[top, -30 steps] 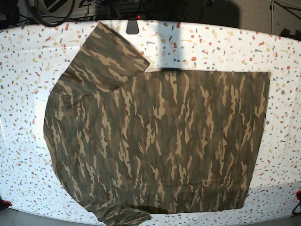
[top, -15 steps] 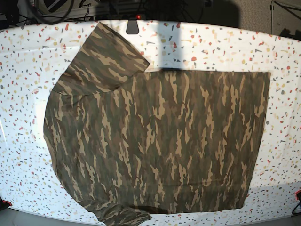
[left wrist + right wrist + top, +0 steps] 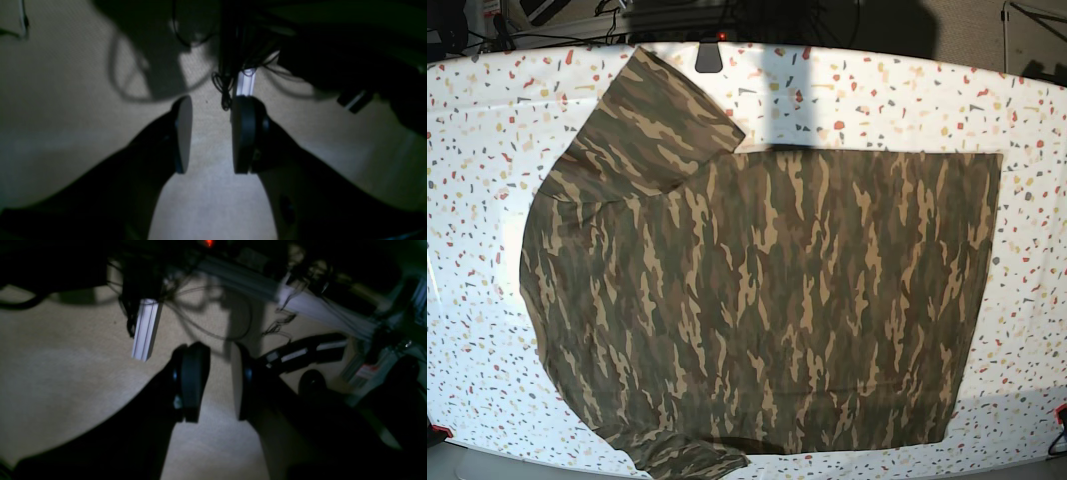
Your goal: Fold the T-shirt properly
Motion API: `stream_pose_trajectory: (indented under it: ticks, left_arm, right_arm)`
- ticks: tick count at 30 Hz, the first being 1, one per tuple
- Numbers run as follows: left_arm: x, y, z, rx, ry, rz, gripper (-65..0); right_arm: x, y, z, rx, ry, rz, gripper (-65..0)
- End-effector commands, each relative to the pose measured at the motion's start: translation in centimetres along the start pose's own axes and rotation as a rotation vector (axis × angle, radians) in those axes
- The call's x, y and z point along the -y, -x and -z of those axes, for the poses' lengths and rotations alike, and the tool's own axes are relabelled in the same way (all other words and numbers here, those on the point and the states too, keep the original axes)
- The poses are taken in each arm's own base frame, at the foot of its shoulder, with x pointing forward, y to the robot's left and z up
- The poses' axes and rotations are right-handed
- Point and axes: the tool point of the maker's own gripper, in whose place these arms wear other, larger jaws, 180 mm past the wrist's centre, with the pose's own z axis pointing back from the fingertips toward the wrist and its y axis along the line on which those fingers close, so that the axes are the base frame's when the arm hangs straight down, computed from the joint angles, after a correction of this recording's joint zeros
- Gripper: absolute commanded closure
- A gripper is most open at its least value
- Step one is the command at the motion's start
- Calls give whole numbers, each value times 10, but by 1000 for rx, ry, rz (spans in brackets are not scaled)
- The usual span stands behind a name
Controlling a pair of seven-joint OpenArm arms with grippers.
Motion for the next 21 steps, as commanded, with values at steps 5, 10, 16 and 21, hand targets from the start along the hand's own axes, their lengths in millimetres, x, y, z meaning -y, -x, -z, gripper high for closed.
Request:
stream_pose_trajectory:
  ticks: [5, 10, 16, 21]
  left_arm:
    - [-9, -9, -53, 83, -25, 97, -202]
    - [-14, -41, -108, 164, -80, 268, -203]
    - [-18, -105, -162, 292, -147, 503, -203]
    - [-27, -155, -189, 365, -190, 703, -203]
  right_arm:
    - [-4, -7, -59, 63, -50, -51, -166]
    - [-15, -23, -110, 78, -116, -161, -166]
    - [-7, -60, -151, 117, -85, -321, -166]
    - [30, -106, -171, 186, 31, -397, -166]
